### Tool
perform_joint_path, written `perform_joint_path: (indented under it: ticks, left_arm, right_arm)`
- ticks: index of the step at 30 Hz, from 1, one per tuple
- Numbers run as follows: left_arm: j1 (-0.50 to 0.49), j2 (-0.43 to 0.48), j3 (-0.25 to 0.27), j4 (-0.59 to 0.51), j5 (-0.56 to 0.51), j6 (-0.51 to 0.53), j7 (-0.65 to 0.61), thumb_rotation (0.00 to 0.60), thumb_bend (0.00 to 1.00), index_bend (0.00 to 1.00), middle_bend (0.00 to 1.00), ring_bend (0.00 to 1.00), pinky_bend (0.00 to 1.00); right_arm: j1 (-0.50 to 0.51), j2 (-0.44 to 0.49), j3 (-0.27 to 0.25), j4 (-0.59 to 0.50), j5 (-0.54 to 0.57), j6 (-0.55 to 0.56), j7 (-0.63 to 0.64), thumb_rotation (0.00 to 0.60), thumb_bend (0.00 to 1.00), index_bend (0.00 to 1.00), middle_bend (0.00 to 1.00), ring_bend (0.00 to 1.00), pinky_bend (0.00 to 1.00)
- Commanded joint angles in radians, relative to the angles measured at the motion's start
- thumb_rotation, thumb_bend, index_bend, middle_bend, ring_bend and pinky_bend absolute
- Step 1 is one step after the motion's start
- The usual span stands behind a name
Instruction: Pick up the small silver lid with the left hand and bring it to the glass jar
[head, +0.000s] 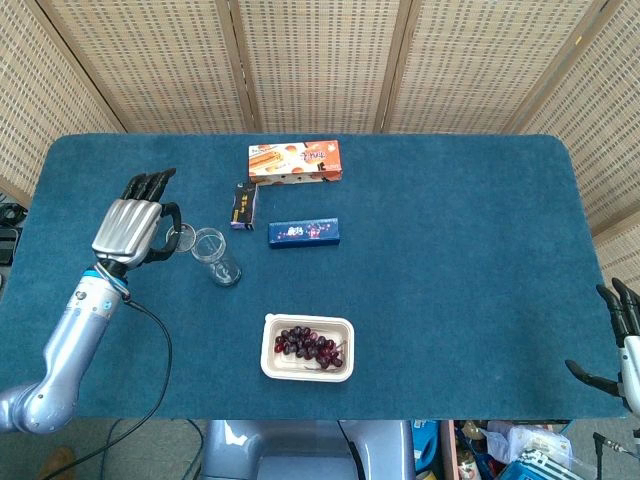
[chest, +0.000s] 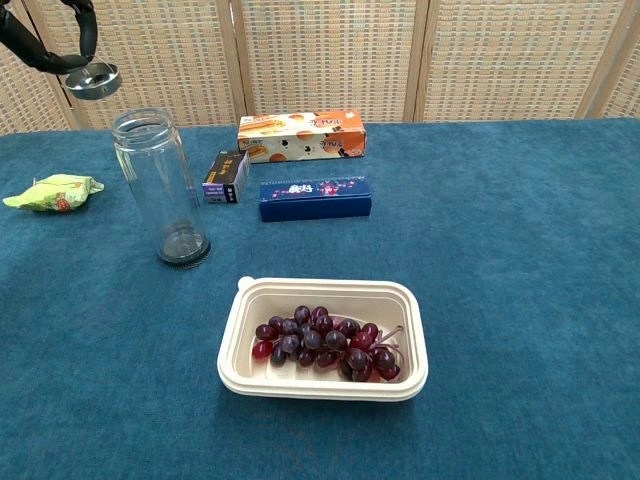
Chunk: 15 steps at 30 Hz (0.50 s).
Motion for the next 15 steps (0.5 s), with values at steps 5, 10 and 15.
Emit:
perform_joint_path:
  ticks: [5,10,15]
  left_arm:
    - [-0.03,-0.047,0.018,0.051,-0.024,-0.006,-0.023,0.6,0.46,0.61,0.0,0.0,0.0]
    - [-0.054,-0.08,0.029,0.085,-0.04,-0.012,-0.03,0.6,0.46,0.61,0.0,0.0,0.0]
    - [-0.069,-0.095,0.039,0.094,-0.035,-0.006,-0.031,0.6,0.46,0.61,0.0,0.0,0.0]
  right_arm:
    - [0.002,-0.001,0.0,0.0,0.003,-0.005,-0.003,0.6,0.0,0.01,0.0,0.0,0.0]
    - [0.003,-0.003,0.001,0.002,0.006,-0.007,-0.003,0.6,0.0,0.01,0.0,0.0,0.0]
    - [0.004,-0.001,0.001,0.001,0.006,-0.008,0.0,0.6,0.0,0.01,0.0,0.0,0.0]
